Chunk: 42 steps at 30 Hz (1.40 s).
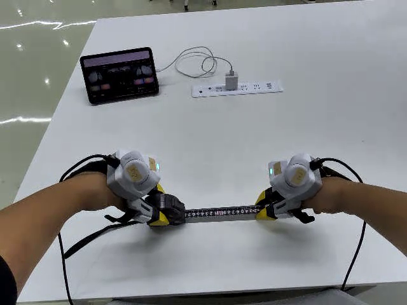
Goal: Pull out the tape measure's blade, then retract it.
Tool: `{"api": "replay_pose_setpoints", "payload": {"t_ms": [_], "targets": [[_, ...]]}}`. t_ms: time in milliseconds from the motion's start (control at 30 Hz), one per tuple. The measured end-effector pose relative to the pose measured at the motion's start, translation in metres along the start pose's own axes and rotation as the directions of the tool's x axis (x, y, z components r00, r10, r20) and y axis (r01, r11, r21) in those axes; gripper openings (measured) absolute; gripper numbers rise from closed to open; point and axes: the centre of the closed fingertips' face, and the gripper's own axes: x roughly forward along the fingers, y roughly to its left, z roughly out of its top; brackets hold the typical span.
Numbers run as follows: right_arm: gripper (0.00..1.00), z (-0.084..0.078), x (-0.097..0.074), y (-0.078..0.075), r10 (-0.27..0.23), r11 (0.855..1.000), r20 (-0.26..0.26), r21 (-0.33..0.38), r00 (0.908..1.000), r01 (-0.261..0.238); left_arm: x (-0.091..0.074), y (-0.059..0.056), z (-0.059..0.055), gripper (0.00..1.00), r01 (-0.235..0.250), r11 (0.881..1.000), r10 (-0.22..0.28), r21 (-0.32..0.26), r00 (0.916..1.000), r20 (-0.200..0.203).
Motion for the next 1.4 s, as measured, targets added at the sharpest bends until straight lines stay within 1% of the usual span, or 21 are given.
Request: {"api": "replay_pose_setpoints", "payload": {"t_ms": [667, 1400], "targets": [[0.09, -0.017, -0.011, -0.002, -0.012, 1.0, -0.017, 0.013, 0.9998, 0.012, 0.0, 0.0, 0.0, 0.33, -0.003, 1.0, 0.003, -0.004, 1.0, 0.005], [0.09, -0.032, -0.022, -0.003, -0.021, 0.999, -0.027, 0.025, 0.9994, 0.022, -0.001, -0.001, 0.002, 0.33, -0.007, 1.0, 0.007, -0.007, 0.9999, 0.01]]}}
